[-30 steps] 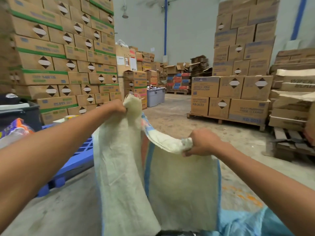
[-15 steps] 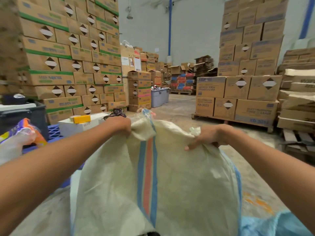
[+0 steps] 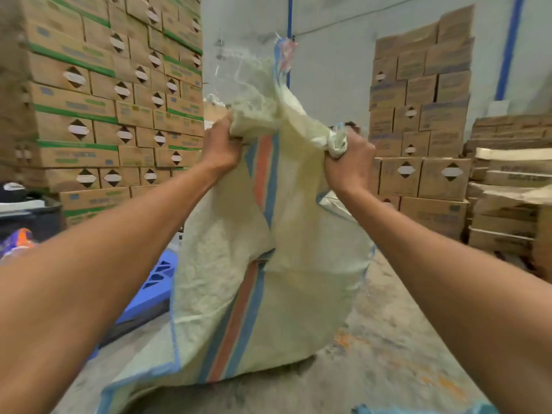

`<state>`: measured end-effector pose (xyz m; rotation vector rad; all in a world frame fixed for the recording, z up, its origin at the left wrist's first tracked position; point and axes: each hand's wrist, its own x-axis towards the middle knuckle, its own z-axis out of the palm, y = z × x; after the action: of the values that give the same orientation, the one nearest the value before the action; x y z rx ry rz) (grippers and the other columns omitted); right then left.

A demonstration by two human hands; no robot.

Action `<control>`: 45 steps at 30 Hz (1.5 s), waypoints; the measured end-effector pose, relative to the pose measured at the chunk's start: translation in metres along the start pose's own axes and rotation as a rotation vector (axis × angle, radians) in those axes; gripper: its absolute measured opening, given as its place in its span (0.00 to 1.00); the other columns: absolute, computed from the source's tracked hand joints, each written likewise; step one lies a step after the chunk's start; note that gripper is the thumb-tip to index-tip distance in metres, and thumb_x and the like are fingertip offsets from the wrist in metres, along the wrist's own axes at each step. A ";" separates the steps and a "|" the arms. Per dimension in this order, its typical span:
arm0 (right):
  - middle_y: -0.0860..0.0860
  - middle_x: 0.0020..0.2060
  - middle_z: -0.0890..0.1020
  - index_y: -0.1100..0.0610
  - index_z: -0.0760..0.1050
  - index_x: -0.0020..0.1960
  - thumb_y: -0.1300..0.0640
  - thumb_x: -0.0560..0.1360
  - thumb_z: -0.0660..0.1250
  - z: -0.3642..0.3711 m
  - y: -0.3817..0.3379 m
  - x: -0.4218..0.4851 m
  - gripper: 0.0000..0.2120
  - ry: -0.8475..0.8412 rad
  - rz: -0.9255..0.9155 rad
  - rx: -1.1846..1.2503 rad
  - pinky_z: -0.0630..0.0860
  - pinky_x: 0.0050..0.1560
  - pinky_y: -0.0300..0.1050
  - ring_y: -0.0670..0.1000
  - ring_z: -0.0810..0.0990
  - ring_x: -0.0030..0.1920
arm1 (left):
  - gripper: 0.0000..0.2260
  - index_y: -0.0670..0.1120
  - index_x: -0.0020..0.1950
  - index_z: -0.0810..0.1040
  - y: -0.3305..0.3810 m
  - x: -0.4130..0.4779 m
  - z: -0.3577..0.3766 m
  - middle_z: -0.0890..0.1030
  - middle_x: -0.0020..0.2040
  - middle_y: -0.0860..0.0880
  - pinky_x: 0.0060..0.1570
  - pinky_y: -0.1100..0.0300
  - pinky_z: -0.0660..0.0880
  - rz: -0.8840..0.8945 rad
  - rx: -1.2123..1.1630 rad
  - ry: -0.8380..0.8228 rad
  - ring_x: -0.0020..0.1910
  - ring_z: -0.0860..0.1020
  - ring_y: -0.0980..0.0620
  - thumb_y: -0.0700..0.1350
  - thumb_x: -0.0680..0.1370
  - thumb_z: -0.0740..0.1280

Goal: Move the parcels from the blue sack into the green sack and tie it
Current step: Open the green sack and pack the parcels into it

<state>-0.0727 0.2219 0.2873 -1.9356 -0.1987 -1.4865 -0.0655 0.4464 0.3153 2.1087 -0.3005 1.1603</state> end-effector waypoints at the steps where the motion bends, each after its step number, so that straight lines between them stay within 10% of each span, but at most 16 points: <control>1: 0.52 0.37 0.80 0.58 0.78 0.45 0.64 0.73 0.63 -0.006 0.004 -0.017 0.06 -0.042 -0.102 -0.029 0.65 0.36 0.41 0.54 0.77 0.37 | 0.16 0.45 0.62 0.79 -0.002 -0.014 -0.001 0.82 0.58 0.40 0.48 0.53 0.72 0.061 0.107 -0.019 0.57 0.78 0.38 0.37 0.75 0.64; 5: 0.51 0.47 0.84 0.53 0.79 0.52 0.50 0.71 0.68 -0.039 0.037 -0.122 0.12 -0.440 -0.084 -0.264 0.77 0.43 0.47 0.56 0.82 0.49 | 0.18 0.45 0.60 0.79 -0.024 -0.112 0.001 0.82 0.58 0.39 0.50 0.53 0.73 0.065 0.173 -0.246 0.57 0.79 0.37 0.33 0.73 0.62; 9: 0.54 0.55 0.81 0.55 0.77 0.58 0.37 0.68 0.74 -0.088 0.068 -0.222 0.28 -1.220 0.195 -0.489 0.73 0.51 0.47 0.57 0.79 0.60 | 0.18 0.39 0.50 0.82 -0.041 -0.214 0.001 0.82 0.53 0.35 0.44 0.55 0.70 -0.161 0.264 -0.753 0.55 0.80 0.37 0.48 0.69 0.61; 13: 0.51 0.59 0.81 0.53 0.76 0.62 0.33 0.56 0.79 -0.123 0.089 -0.244 0.41 -1.472 0.474 -0.493 0.78 0.53 0.45 0.52 0.80 0.55 | 0.11 0.49 0.33 0.77 -0.050 -0.258 0.000 0.82 0.40 0.43 0.37 0.61 0.68 -0.391 0.112 -0.776 0.43 0.79 0.49 0.41 0.75 0.70; 19: 0.49 0.56 0.82 0.51 0.73 0.70 0.39 0.69 0.77 -0.155 0.073 -0.214 0.35 -1.881 0.751 -0.424 0.78 0.50 0.43 0.50 0.81 0.54 | 0.15 0.45 0.47 0.83 -0.053 -0.252 -0.014 0.83 0.46 0.46 0.37 0.65 0.75 -0.451 0.124 -0.982 0.39 0.78 0.54 0.43 0.62 0.78; 23: 0.49 0.68 0.74 0.47 0.67 0.75 0.32 0.73 0.68 -0.148 0.050 -0.209 0.36 -1.818 0.726 -0.292 0.71 0.53 0.42 0.52 0.78 0.60 | 0.11 0.50 0.45 0.82 -0.040 -0.251 -0.012 0.84 0.40 0.56 0.38 0.69 0.76 -0.389 0.003 -1.197 0.36 0.80 0.63 0.38 0.68 0.79; 27: 0.56 0.67 0.78 0.57 0.76 0.67 0.50 0.75 0.75 -0.124 0.054 -0.212 0.24 -1.609 0.691 -0.247 0.76 0.63 0.58 0.57 0.78 0.61 | 0.12 0.53 0.53 0.80 -0.030 -0.251 -0.012 0.85 0.45 0.62 0.45 0.69 0.76 -0.416 -0.186 -1.285 0.49 0.82 0.61 0.43 0.72 0.75; 30: 0.55 0.44 0.82 0.60 0.78 0.51 0.59 0.74 0.76 -0.115 0.054 -0.213 0.09 -1.467 0.694 -0.084 0.82 0.42 0.47 0.53 0.81 0.40 | 0.24 0.55 0.59 0.80 -0.046 -0.248 -0.006 0.82 0.55 0.57 0.56 0.58 0.76 -0.493 -0.129 -0.995 0.57 0.79 0.54 0.60 0.65 0.79; 34: 0.54 0.36 0.81 0.62 0.78 0.47 0.56 0.69 0.81 -0.103 0.038 -0.209 0.16 -1.378 0.682 0.061 0.75 0.31 0.40 0.51 0.79 0.33 | 0.51 0.45 0.69 0.63 -0.042 -0.257 0.006 0.68 0.68 0.40 0.64 0.44 0.68 -0.592 0.376 -0.234 0.68 0.65 0.39 0.65 0.55 0.81; 37: 0.54 0.38 0.77 0.61 0.74 0.47 0.51 0.65 0.82 -0.094 0.025 -0.203 0.22 -1.252 0.607 0.052 0.73 0.31 0.42 0.50 0.75 0.35 | 0.41 0.43 0.64 0.65 -0.022 -0.251 0.000 0.72 0.62 0.38 0.56 0.46 0.70 -0.281 0.684 -0.034 0.59 0.70 0.38 0.58 0.61 0.80; 40: 0.52 0.40 0.79 0.60 0.73 0.47 0.48 0.64 0.83 -0.090 0.022 -0.204 0.25 -1.112 0.595 0.110 0.75 0.36 0.42 0.48 0.77 0.38 | 0.17 0.42 0.47 0.78 -0.011 -0.229 -0.001 0.81 0.44 0.41 0.41 0.52 0.73 -0.263 0.603 -0.127 0.46 0.80 0.39 0.57 0.72 0.71; 45: 0.54 0.43 0.85 0.60 0.82 0.49 0.46 0.64 0.82 -0.084 0.026 -0.208 0.23 -1.184 0.456 0.159 0.80 0.45 0.48 0.50 0.82 0.41 | 0.44 0.37 0.48 0.80 0.021 -0.215 -0.006 0.82 0.35 0.40 0.33 0.61 0.72 -1.005 0.027 -0.783 0.32 0.81 0.42 0.74 0.76 0.42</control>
<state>-0.1962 0.2096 0.0991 -2.2771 -0.3350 0.0767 -0.2028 0.4086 0.1533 2.1790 0.4132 -0.2495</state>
